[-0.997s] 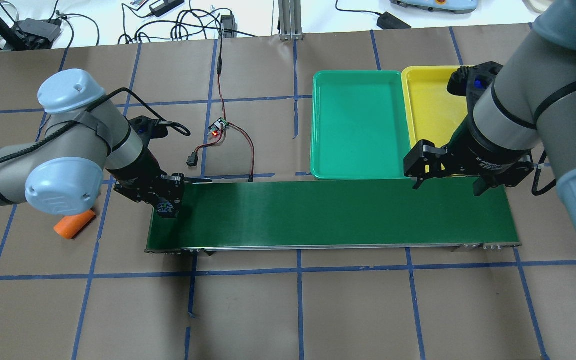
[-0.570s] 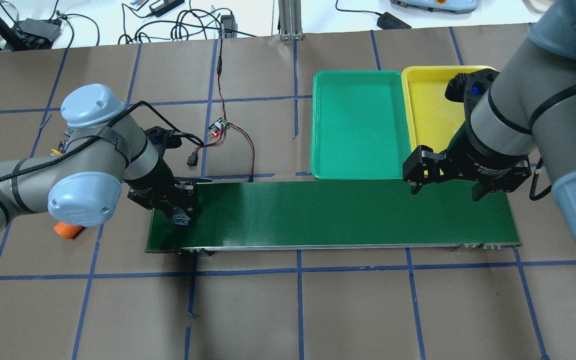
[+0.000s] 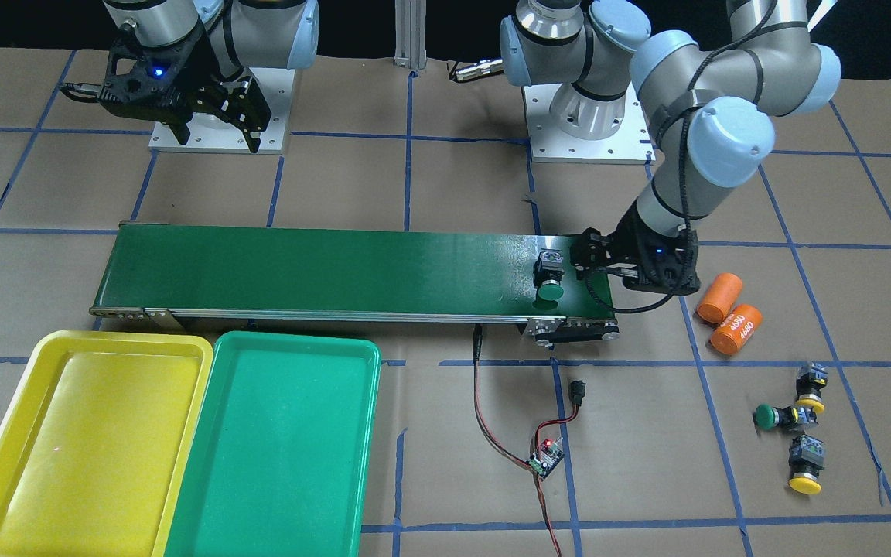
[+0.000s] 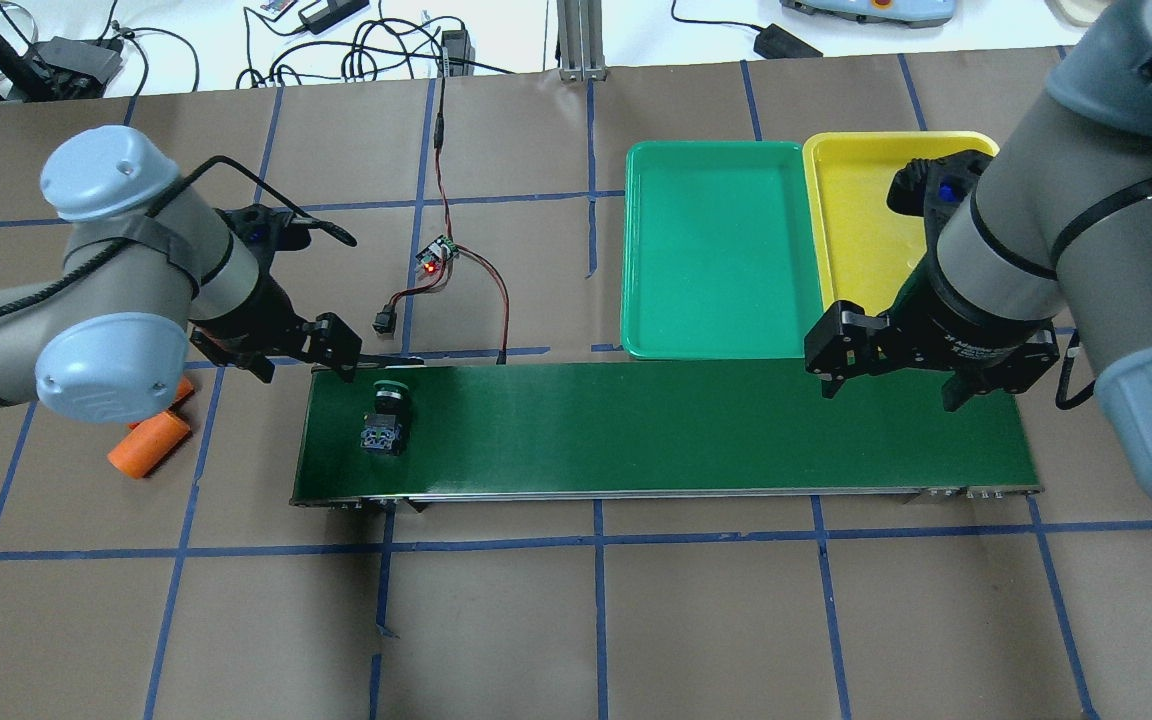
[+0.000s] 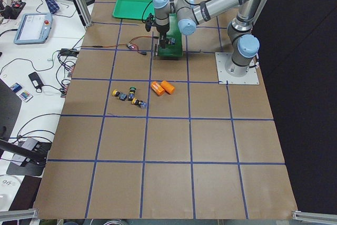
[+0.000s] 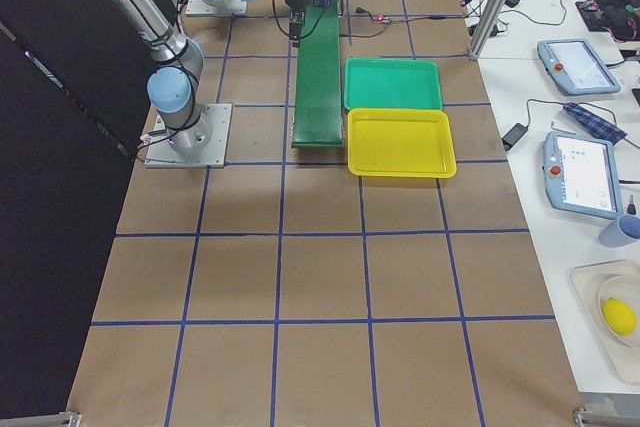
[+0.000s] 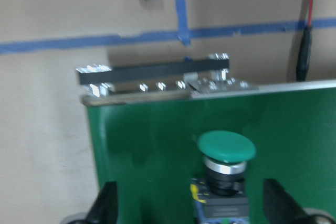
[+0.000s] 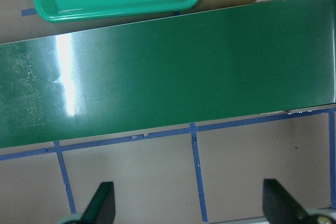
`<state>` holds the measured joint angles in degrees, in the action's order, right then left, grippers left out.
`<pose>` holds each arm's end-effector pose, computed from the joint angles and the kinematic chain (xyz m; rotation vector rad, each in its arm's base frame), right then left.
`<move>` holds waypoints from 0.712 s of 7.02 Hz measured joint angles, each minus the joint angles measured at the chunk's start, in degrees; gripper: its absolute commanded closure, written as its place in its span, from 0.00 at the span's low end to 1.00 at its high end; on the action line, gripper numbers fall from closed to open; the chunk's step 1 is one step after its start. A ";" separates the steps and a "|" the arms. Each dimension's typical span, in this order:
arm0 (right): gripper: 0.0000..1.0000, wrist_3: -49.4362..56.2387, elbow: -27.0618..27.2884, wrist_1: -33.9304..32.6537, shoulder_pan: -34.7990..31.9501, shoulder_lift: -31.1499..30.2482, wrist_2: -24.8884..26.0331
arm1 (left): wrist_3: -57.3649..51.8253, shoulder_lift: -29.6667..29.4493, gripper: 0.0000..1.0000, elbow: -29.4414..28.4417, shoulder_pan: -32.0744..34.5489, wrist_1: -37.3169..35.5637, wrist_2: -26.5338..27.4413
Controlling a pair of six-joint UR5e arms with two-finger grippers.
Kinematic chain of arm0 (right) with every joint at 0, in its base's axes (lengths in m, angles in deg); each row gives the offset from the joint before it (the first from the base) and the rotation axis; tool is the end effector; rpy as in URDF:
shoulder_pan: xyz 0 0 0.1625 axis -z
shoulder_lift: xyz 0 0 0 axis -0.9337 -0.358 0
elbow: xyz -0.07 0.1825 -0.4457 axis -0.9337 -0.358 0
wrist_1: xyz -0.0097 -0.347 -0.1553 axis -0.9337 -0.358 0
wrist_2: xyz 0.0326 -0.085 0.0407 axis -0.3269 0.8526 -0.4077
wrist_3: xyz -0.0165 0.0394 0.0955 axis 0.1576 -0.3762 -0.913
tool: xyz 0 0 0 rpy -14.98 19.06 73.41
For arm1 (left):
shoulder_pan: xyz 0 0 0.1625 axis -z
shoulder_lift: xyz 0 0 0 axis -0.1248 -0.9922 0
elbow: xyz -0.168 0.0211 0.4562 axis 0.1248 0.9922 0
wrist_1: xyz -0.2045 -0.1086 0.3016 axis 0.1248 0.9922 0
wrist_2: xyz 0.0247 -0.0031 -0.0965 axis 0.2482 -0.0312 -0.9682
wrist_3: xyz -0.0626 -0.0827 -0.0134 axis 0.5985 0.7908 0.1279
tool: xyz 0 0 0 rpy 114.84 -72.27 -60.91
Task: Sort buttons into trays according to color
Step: 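Grasp an orange cylinder with the left gripper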
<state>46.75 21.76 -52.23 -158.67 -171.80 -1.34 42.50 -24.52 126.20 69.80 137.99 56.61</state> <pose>0.1351 -0.3225 0.4983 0.2287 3.0990 0.0523 -0.0354 -0.4595 0.3658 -0.1522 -3.0721 -0.0896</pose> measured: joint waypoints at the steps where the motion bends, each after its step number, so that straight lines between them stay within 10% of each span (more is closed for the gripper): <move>1: 0.00 0.04 0.03 0.04 0.00 0.01 0.03 | -9.66 -0.33 0.00 -0.31 -6.64 0.75 0.72; 5: 0.00 0.09 1.46 0.37 0.00 -0.16 0.23 | -38.34 -6.35 0.00 0.78 -24.62 -2.11 4.80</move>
<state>46.85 23.22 -51.86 -158.67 -171.96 -1.11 4.16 -30.87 126.99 45.18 135.88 61.41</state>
